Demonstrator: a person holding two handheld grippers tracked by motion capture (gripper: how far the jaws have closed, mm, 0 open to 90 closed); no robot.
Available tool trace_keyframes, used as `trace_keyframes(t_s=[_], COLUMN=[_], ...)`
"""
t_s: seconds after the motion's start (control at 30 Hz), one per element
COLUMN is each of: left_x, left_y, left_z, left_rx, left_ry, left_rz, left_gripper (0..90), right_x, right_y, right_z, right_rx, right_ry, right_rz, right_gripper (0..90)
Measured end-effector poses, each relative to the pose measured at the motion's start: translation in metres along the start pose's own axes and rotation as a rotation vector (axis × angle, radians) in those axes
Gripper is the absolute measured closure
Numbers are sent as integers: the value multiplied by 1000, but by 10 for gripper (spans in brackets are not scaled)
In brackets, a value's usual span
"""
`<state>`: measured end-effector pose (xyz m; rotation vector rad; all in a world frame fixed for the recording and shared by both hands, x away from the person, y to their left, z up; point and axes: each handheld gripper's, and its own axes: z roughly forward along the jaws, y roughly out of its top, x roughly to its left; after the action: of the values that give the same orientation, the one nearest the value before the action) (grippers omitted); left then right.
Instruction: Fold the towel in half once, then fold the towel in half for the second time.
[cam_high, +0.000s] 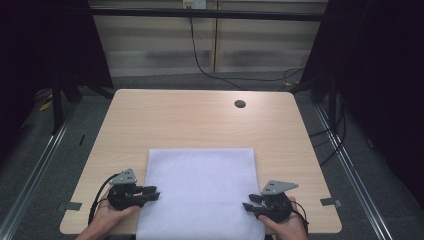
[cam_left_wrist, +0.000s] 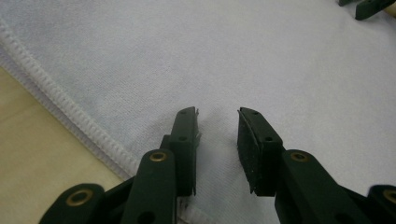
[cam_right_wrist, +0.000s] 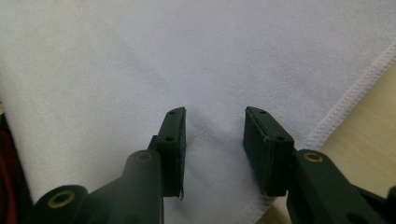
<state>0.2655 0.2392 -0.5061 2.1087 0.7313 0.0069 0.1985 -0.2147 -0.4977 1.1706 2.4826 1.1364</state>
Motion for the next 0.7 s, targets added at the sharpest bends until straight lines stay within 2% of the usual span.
trace_keyframes(t_s=[0.03, 0.1, 0.17, 0.27, 0.37, 0.43, 0.5, 0.57, 0.7], left_x=[-2, -6, -8, -9, -7, -5, -1, 7, 25], left_y=[-2, -3, -4, -6, -5, 2, 10, 24, 43], left_z=[-2, -4, -6, -9, -13, -15, -15, -16, -13], left_rx=[4, 15, 29, 40, 44, 26, -5, -25, -61], left_ry=[0, -17, -32, -67, -64, -41, -36, -26, 46], left_rz=[13, -6, 3, -20, -21, -20, -22, -25, -58], left_gripper=[679, 677, 661, 656, 637, 612, 598, 592, 558], right_x=[1, 4, 7, 13, 18, 18, 11, 2, -28], right_y=[-1, -5, -6, -8, -10, -8, 0, 11, 38], right_z=[-2, -5, -7, -9, -12, -12, -15, -15, -11], right_rx=[3, 3, 15, 24, 36, 19, -34, -63, -122], right_ry=[16, 34, 41, 45, 59, 54, 38, 25, -27], right_rz=[12, 23, 29, 20, 32, 28, 31, 32, 52], right_gripper=[609, 610, 608, 607, 607, 589, 564, 545, 506])
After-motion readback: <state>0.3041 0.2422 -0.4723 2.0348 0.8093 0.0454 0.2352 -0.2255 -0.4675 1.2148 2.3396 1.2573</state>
